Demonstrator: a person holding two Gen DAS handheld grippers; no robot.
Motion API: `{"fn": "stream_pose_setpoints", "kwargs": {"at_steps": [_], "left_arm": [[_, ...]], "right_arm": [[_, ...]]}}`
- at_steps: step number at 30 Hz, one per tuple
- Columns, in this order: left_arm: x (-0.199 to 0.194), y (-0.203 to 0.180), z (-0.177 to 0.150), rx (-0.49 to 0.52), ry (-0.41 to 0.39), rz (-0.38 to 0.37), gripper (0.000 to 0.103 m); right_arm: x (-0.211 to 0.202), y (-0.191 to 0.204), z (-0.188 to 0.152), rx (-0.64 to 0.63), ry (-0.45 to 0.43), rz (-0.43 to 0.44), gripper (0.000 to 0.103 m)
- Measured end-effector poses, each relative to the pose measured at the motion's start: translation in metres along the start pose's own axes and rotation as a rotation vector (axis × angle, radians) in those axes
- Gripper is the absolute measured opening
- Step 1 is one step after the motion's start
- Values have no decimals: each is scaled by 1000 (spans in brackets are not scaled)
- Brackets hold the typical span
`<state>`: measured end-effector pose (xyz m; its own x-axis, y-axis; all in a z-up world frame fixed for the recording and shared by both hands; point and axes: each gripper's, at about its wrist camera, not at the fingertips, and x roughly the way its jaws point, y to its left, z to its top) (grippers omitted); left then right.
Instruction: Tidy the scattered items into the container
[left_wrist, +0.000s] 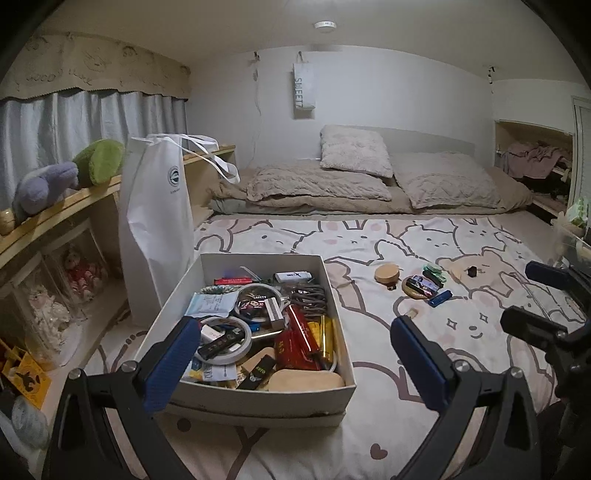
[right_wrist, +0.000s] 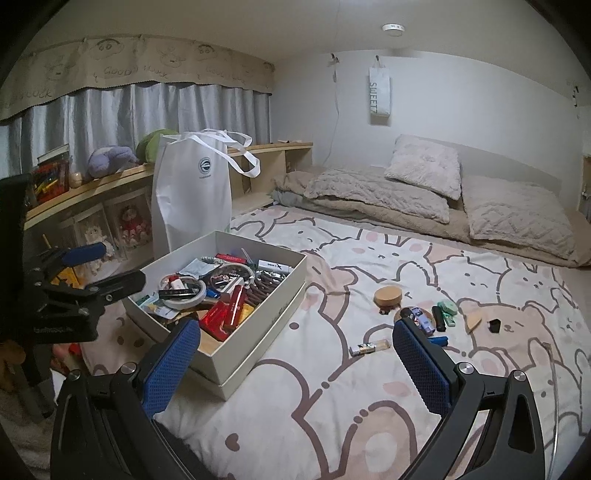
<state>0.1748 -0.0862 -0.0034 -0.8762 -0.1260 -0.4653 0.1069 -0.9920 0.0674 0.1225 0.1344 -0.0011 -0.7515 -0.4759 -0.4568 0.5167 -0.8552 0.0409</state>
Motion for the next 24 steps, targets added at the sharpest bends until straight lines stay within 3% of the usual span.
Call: {"fn": "stream_pose_setpoints", "kwargs": {"at_steps": [24], "left_arm": [[-29,-11,-25,40,-1,57,103]], "right_arm": [[-18,1,-19,5,9,-13,103]]}}
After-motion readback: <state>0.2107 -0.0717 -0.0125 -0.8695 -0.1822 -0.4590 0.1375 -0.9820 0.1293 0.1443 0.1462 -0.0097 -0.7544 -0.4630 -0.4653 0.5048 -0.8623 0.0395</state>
